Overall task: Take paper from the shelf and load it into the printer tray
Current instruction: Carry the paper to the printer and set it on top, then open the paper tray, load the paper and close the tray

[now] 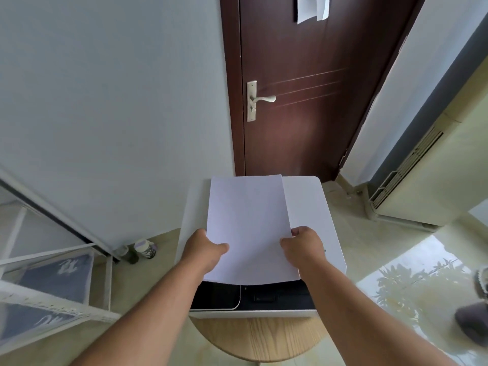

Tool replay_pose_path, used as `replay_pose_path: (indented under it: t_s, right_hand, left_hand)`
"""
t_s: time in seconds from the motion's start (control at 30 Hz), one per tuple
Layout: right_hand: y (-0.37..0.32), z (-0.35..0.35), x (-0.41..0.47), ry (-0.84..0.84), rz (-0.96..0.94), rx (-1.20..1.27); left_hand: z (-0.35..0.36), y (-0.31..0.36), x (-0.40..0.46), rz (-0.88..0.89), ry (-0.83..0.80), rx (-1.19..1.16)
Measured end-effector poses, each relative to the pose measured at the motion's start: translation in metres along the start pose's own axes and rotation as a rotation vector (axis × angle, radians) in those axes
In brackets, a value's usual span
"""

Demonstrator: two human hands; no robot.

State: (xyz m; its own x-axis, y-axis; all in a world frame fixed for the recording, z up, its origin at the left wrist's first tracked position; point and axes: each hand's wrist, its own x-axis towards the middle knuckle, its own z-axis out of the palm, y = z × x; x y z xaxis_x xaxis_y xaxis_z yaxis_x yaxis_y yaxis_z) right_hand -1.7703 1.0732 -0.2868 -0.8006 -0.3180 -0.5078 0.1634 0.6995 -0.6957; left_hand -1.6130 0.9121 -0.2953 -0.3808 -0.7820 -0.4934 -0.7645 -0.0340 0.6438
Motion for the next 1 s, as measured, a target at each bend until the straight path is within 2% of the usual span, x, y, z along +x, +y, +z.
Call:
replay_pose_path:
  t_s: [0.27,0.43,0.53,0.77,1.0]
  right_hand:
    - [0.013,-0.008,-0.014,0.069,-0.033,-0.045]
    - [0.026,-0.010,-0.035,0.113,-0.099,-0.043]
    - [0.043,-0.012,-0.056,0.158,-0.113,0.052]
    - [0.110,-0.002,-0.110,0.277,-0.122,0.152]
    - [0.174,0.014,-0.128,0.231,-0.042,0.096]
  left_hand:
    - [-0.012,-0.017,-0.005,0.101,0.087,0.113]
    - [-0.027,-0.035,-0.022,0.054,0.091,0.017]
    - [-0.036,-0.062,-0.032,0.081,0.083,-0.055]
    - [-0.038,-0.158,-0.056,0.098,0.278,-0.173]
    - [-0.007,-0.221,-0.072,0.066,0.129,-0.175]
